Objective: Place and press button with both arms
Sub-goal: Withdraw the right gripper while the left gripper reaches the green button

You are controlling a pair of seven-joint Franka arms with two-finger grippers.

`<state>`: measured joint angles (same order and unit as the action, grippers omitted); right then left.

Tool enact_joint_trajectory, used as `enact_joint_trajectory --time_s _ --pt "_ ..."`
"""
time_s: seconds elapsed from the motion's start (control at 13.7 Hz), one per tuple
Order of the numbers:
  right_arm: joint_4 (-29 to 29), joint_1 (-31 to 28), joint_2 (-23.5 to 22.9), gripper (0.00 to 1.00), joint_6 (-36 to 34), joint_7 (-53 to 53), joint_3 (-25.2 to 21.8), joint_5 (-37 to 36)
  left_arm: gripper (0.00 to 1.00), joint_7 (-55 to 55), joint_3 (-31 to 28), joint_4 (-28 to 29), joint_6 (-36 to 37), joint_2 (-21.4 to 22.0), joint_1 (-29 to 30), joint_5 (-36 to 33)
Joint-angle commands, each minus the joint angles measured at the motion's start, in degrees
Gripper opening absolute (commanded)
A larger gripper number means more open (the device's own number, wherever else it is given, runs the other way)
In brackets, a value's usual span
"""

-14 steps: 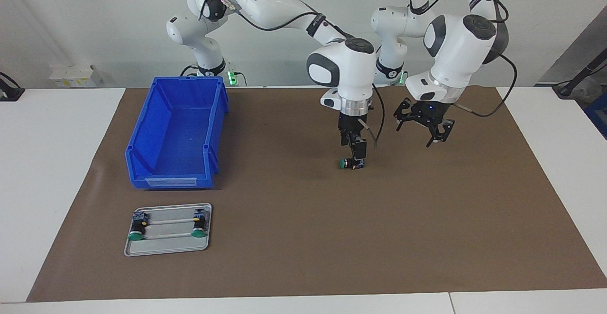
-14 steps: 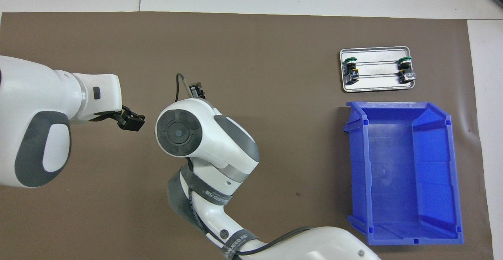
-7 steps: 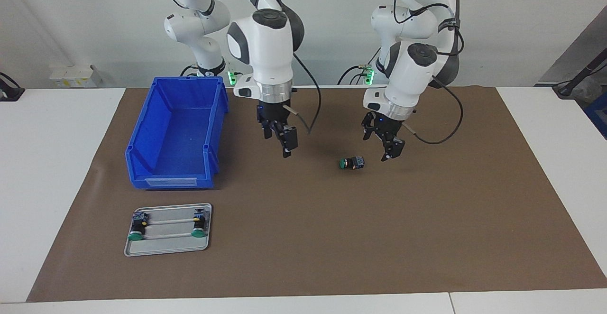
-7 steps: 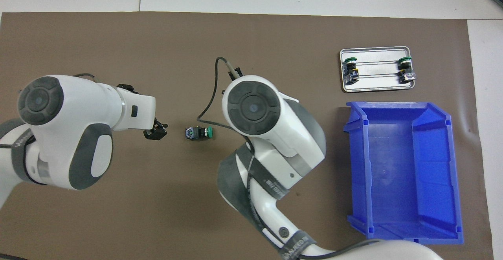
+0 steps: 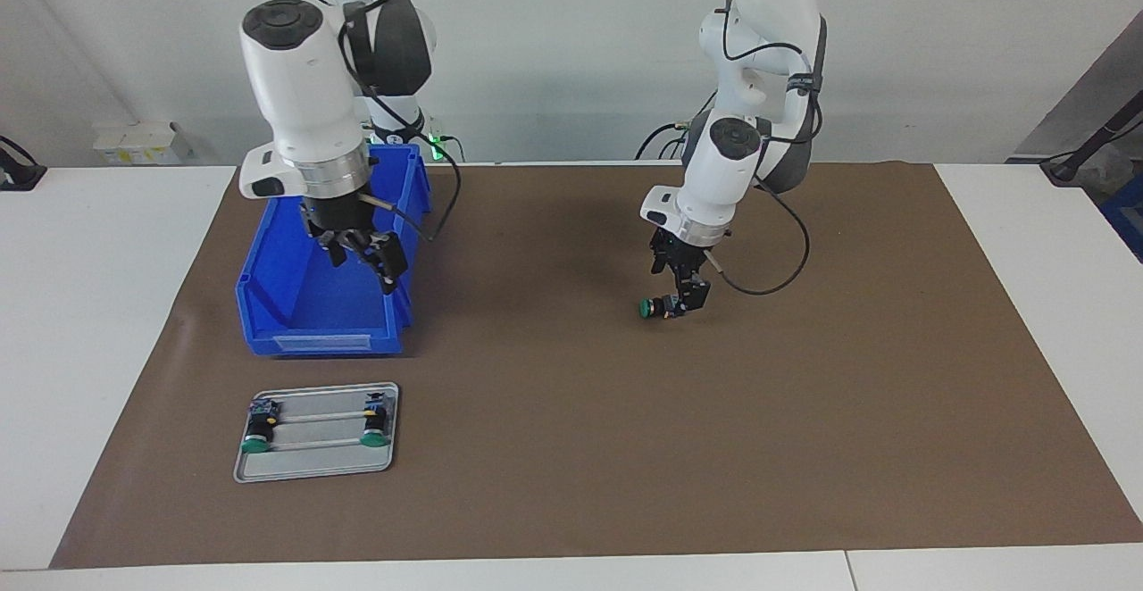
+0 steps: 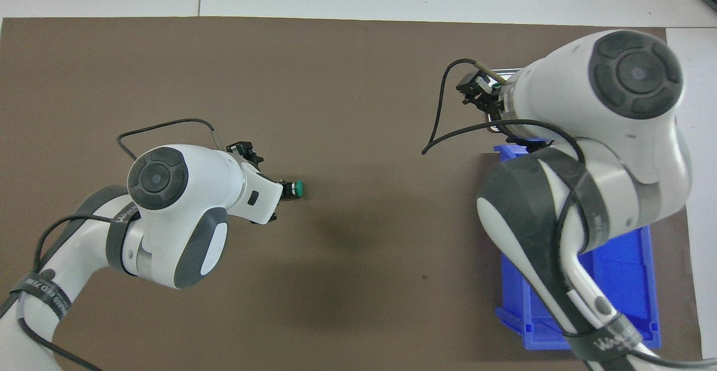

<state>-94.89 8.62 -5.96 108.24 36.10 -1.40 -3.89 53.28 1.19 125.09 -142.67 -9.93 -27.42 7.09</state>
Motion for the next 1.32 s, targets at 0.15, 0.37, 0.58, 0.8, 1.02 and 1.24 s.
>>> enact_joint_trajectory --time_s 0.15,0.37,0.58,0.8,1.02,1.24 --pt "0.3 -7.9 5.1 1.0 -6.7 -14.7 0.3 6.8 1.0 -0.2 -1.0 0.2 -7.2 -4.6 -2.6 0.7" --pt "7.2 -8.9 4.9 1.0 -14.8 -19.5 0.0 6.3 0.98 -0.3 -1.1 0.2 -7.0 -4.7 -2.7 0.7" --pt "6.6 -9.3 5.8 1.0 -15.5 -20.2 -0.6 5.6 0.69 -0.1 -1.1 0.5 -7.0 -4.7 -2.7 0.7" --pt "0.5 -9.1 8.7 1.0 -14.8 -25.5 -0.6 4.7 0.35 0.3 -1.3 -0.2 -6.9 -4.8 -2.3 0.7" --pt "0.6 -8.1 8.2 1.0 -15.4 -26.3 0.2 2.1 0.12 0.3 -1.5 -0.8 -6.3 -4.9 -2.0 0.6" --pt "-0.2 -4.8 8.4 1.0 -14.6 -24.7 0.5 2.7 0.0 0.3 -1.5 -1.6 -6.0 -5.0 -1.9 0.6"
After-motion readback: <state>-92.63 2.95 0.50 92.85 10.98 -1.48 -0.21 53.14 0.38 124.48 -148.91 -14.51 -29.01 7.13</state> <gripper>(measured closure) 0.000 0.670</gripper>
